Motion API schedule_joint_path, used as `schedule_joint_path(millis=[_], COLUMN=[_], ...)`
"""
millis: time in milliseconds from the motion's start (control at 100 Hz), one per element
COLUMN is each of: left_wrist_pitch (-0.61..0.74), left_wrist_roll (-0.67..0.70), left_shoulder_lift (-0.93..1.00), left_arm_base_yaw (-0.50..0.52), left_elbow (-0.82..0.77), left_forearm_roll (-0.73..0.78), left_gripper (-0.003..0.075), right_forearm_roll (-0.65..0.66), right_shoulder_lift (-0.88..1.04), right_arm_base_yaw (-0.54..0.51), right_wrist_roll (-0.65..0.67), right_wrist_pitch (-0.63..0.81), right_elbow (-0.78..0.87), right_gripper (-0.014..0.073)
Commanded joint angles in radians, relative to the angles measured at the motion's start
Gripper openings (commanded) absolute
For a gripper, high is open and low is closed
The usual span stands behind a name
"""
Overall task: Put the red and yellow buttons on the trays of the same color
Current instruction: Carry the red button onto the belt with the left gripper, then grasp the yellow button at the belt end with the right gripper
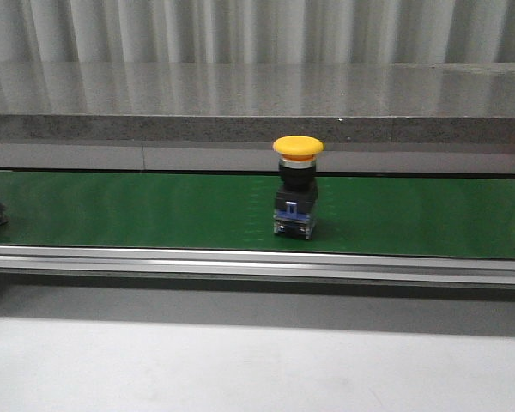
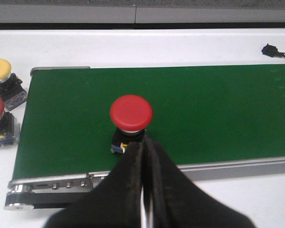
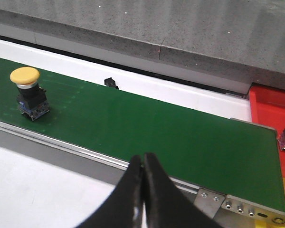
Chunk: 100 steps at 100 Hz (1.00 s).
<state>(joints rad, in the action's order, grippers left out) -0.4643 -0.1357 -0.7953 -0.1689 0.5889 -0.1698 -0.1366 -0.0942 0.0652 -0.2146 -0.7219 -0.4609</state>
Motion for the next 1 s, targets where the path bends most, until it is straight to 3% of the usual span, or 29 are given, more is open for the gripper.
schedule_joint_path(millis=[0, 210, 430, 530, 650, 720, 790, 990], left_wrist_pitch=[0.074, 0.072, 0.061, 0.048, 0.019, 0.019, 0.019, 0.019], left_wrist_roll=[-0.001, -0.001, -0.001, -0.001, -0.001, -0.001, -0.001, -0.001], left_shoulder_lift=[0.052, 0.203, 0.313, 0.321, 0.321, 0.321, 0.321, 0.321], left_arm_base_yaw=[-0.009, -0.009, -0.009, -0.009, -0.009, -0.009, -0.009, -0.009], left_elbow=[-0.005, -0.065, -0.073, -0.073, -0.073, -0.073, -0.073, -0.073], left_forearm_roll=[-0.011, -0.019, -0.019, -0.019, -0.019, -0.019, -0.019, -0.019], left_gripper=[-0.0020, -0.0020, -0.0020, -0.0020, -0.0020, -0.0020, -0.0020, -0.0020], right_forearm_roll=[0.003, 0.003, 0.003, -0.002, -0.033, -0.047, -0.067, -0.110], right_shoulder_lift=[-0.015, -0.072, -0.279, -0.400, -0.532, -0.601, -0.666, -0.847], right_arm_base_yaw=[-0.001, 0.042, 0.112, 0.136, 0.164, 0.174, 0.175, 0.175], right_wrist_roll=[-0.002, -0.002, -0.002, -0.002, -0.002, -0.002, -0.002, -0.002], right_wrist_pitch=[0.074, 0.044, -0.001, -0.026, -0.037, -0.029, -0.021, -0.037], right_elbow=[-0.025, -0.047, -0.139, -0.198, -0.264, -0.297, -0.328, -0.419], right_gripper=[-0.0066, -0.0066, -0.0042, 0.0118, 0.0470, 0.0611, 0.0654, 0.0645])
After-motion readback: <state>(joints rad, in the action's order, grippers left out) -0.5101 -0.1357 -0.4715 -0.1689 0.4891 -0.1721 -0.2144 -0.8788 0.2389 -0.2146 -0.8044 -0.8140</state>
